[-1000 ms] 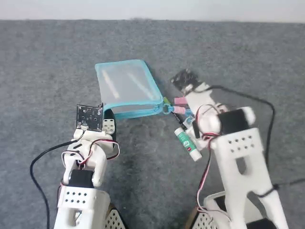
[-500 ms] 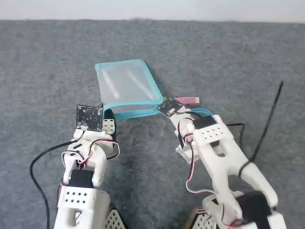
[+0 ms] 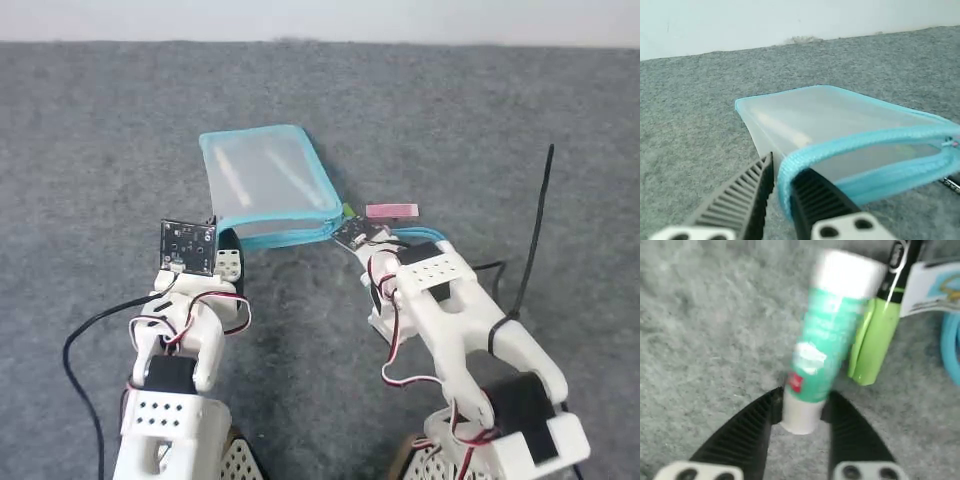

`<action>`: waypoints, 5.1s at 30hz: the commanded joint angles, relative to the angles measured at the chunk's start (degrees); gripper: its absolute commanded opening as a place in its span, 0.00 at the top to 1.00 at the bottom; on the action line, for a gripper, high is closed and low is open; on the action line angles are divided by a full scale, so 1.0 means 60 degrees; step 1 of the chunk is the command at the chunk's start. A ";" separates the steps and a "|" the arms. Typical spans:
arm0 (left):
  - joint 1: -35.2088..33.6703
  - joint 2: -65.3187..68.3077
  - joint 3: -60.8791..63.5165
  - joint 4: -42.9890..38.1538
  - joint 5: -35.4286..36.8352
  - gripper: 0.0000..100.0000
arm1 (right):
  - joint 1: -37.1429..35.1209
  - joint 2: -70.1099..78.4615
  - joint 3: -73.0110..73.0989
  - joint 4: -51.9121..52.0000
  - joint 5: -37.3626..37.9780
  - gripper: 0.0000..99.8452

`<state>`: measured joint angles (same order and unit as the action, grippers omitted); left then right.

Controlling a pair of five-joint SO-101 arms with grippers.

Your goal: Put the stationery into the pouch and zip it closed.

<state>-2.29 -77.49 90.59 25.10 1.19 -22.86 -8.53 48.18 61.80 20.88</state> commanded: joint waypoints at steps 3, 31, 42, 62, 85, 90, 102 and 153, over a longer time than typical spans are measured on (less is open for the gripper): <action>0.0015 0.0103 -0.0168 -0.0308 -0.0073 0.99 | 0.0256 -0.0315 0.0000 0.0242 -0.0117 0.99; 0.0015 0.0103 -0.0154 -0.0264 -0.0088 0.99 | -0.2821 -0.2396 -0.5612 0.4271 -0.0293 0.99; 0.0073 0.0103 -0.0154 -0.0264 -0.0088 0.99 | -0.2806 0.1282 -0.8396 0.4344 -0.0366 0.99; 0.0103 0.0132 -0.0139 -0.0264 -0.0088 0.99 | -0.2615 0.4022 -1.3890 0.6308 -0.1919 0.99; 0.0103 0.0117 -0.0139 -0.0264 -0.0088 0.99 | -0.2161 0.3231 -1.3949 0.5531 -0.1919 0.83; 0.0088 0.0117 -0.0139 -0.0264 -0.0088 0.99 | -0.1048 0.2103 -1.3875 0.6557 -0.1582 0.83; 0.0088 0.0147 -0.0139 -0.0264 -0.0088 0.99 | 0.1502 0.1985 -0.9641 0.3319 0.0557 0.83; 0.0073 0.0132 -0.0139 -0.0264 -0.0088 0.99 | 0.1912 0.5414 -0.8278 -0.0916 0.4527 0.76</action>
<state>-2.29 -77.49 90.51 25.01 1.01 -13.19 23.47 -1.14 59.52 45.05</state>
